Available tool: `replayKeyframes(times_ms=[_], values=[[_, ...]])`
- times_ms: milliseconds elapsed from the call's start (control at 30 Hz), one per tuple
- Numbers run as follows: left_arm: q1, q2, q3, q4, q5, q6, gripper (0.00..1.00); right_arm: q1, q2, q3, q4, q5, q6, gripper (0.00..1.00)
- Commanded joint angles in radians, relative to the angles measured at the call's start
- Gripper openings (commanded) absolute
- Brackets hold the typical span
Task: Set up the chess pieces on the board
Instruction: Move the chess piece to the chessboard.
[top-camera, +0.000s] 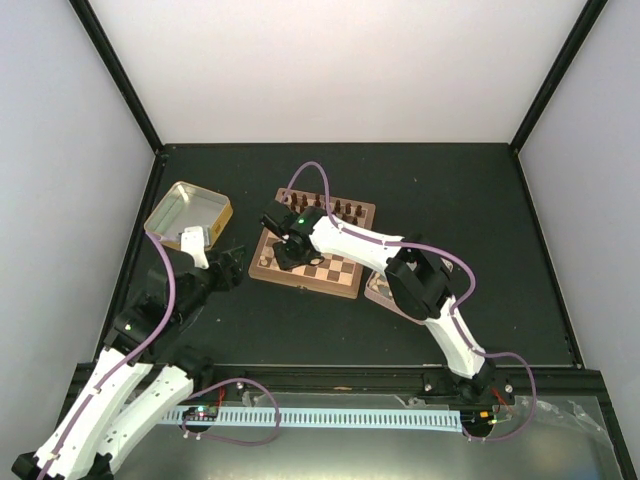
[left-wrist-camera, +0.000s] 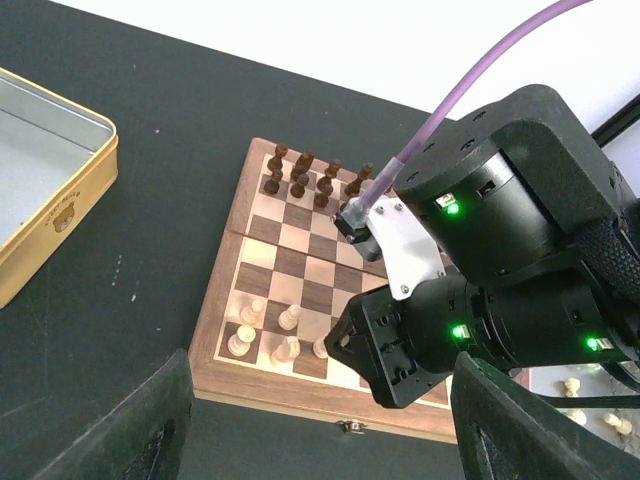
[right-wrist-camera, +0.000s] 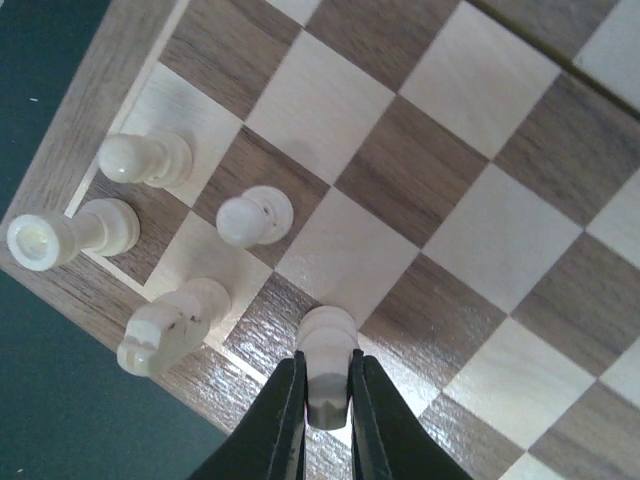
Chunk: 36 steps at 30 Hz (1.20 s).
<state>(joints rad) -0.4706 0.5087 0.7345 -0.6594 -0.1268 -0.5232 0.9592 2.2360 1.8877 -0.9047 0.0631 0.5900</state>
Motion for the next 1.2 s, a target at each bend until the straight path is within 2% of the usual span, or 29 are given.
replayKeyframes(times_ms=[0,300,800,1167], values=[[0.008,0.005,0.027,-0.012,0.007,0.006,0.72,0.004,-0.029,-0.022,0.056,0.032,-0.008,0.09],[0.008,0.011,0.028,-0.012,0.008,0.005,0.72,0.004,-0.008,-0.013,0.079,0.079,-0.02,0.09],[0.009,0.013,0.028,-0.01,0.011,0.005,0.72,0.028,-0.032,-0.016,0.049,-0.016,-0.067,0.09],[0.008,0.027,0.028,-0.003,0.026,0.005,0.72,0.035,-0.074,-0.054,0.007,0.089,-0.037,0.09]])
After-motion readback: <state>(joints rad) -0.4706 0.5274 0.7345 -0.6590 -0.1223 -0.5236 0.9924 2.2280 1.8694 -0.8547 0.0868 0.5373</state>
